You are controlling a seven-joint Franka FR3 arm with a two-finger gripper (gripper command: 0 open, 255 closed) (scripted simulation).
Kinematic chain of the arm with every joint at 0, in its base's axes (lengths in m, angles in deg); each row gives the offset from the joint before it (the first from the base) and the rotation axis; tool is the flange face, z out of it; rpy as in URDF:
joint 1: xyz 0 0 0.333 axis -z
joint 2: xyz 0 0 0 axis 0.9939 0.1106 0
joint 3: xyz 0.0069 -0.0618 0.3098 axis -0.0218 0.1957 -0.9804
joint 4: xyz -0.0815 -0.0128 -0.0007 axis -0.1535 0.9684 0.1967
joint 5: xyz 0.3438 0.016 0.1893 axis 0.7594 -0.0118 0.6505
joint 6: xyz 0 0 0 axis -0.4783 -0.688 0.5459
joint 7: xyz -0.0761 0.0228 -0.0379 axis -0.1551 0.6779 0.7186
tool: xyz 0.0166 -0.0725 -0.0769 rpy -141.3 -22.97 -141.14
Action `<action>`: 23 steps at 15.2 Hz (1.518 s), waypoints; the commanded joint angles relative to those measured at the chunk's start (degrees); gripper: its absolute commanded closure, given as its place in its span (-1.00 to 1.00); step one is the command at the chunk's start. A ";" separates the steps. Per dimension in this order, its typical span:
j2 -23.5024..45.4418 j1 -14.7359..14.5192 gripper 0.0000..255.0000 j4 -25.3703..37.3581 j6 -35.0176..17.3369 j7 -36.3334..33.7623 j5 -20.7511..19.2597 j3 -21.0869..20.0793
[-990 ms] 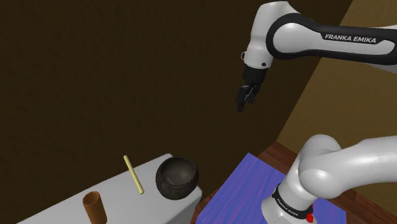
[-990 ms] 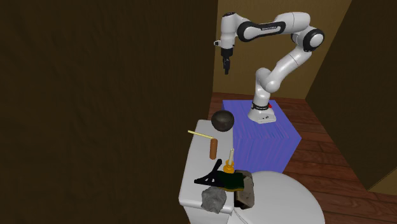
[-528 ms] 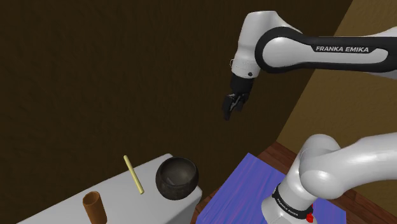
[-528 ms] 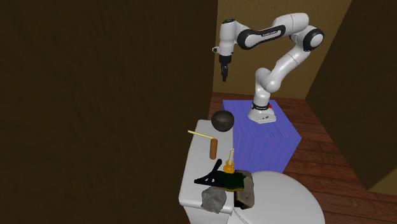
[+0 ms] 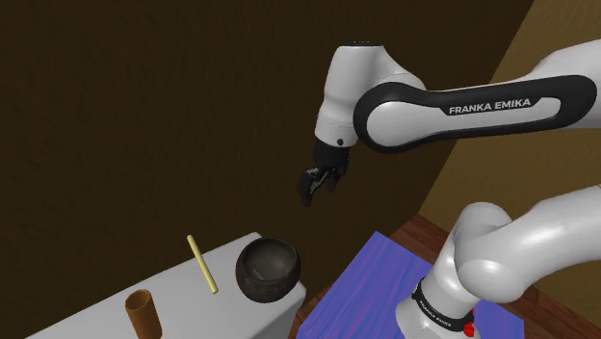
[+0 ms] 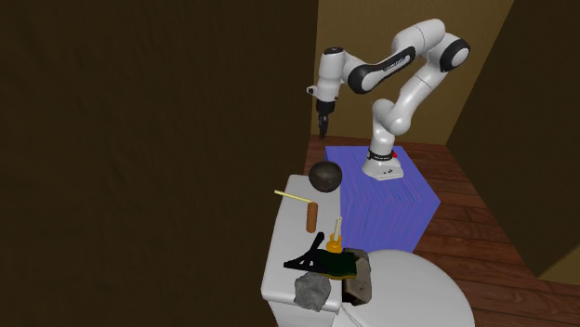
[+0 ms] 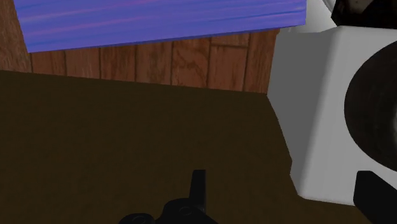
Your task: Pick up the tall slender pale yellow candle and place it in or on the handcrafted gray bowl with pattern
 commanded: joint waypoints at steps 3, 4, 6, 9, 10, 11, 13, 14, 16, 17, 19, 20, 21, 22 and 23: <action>5.91 -0.53 -1.00 1.44 -6.44 -6.03 0.93 -5.08; 7.59 -0.50 -1.00 2.00 -8.01 -7.59 0.87 -6.36; 11.14 -0.32 -1.00 3.38 -11.05 -10.86 0.32 -8.92; 16.92 0.46 -1.00 6.06 -15.24 -16.26 -1.67 -12.85; 18.97 0.81 -1.00 7.12 -16.51 -18.24 -2.71 -14.16; 21.08 1.17 -1.00 8.26 -17.70 -20.33 -3.98 -15.44; 25.52 1.87 -1.00 10.81 -19.79 -24.87 -7.22 -17.84; 27.84 2.23 -1.00 12.21 -20.66 -27.32 -9.18 -19.00; 32.71 2.63 -1.00 15.31 -21.99 -32.57 -13.83 -20.93; 35.25 2.57 -1.00 17.00 -22.42 -35.31 -16.44 -21.63; 40.42 1.77 -1.00 20.70 -22.78 -40.79 -21.92 -22.32; 43.01 1.00 -1.00 22.70 -22.74 -43.41 -24.64 -22.30; 45.57 0.04 -1.00 24.79 -22.56 -45.89 -27.25 -22.10; 46.24 -0.41 -1.00 25.37 -22.50 -46.51 -27.90 -21.85; 46.86 -0.61 -1.00 25.29 -23.03 -46.93 -28.54 -21.55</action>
